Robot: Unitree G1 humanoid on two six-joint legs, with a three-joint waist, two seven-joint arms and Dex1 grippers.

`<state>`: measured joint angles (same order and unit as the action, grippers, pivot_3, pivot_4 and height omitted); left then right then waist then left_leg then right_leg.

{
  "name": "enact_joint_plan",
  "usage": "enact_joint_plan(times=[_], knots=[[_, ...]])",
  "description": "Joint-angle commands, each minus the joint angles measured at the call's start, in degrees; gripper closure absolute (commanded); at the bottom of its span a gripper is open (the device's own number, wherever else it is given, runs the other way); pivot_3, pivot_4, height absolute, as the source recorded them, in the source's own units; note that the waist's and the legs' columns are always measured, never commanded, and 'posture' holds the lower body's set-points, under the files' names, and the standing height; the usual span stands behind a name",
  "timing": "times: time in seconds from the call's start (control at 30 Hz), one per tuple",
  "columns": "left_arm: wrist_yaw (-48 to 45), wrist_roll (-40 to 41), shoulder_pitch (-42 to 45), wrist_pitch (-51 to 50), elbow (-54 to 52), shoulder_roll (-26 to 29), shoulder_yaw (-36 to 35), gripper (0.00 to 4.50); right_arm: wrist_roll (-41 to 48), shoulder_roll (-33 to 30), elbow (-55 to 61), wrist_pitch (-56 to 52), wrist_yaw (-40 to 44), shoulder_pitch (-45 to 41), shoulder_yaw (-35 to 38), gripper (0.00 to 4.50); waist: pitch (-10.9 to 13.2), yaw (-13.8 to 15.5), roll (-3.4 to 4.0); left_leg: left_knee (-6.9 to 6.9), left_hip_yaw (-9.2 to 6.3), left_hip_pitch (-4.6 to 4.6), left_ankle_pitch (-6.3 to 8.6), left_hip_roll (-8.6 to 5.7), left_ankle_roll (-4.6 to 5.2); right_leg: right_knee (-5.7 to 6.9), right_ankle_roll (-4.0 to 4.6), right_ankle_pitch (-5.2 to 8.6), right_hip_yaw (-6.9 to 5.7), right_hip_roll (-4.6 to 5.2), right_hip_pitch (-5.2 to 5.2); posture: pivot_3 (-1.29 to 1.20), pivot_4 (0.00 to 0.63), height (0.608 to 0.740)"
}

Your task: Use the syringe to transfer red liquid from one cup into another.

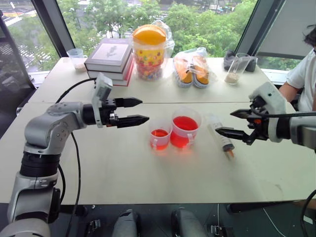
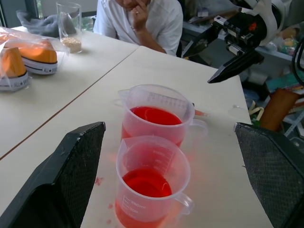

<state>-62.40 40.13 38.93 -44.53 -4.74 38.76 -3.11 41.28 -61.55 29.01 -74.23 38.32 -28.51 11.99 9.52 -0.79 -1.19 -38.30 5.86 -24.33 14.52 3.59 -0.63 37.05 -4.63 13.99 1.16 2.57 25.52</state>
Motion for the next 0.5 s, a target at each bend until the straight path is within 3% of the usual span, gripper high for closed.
enact_joint_plan(times=[0.03,0.5], knots=[[0.09,1.87,0.25,-0.19,-1.70,0.39,-2.30,0.00,0.16,-0.01,0.59,0.57,-0.53,-1.39,1.10,0.04,0.00,0.01,0.00,0.00,0.00,0.00,0.00,0.00,0.00,0.00,0.00,0.00,0.00,0.00,0.00,0.00,0.150,0.740],[0.49,3.60,0.56,0.39,-2.07,-0.99,-1.74,0.00,0.49,-1.14,0.40,0.17,-0.21,1.16,2.59,0.04,0.00,0.00,0.00,0.00,0.01,0.00,0.00,0.00,0.00,0.00,-0.02,-0.01,0.00,0.00,0.00,0.00,0.150,0.740]])
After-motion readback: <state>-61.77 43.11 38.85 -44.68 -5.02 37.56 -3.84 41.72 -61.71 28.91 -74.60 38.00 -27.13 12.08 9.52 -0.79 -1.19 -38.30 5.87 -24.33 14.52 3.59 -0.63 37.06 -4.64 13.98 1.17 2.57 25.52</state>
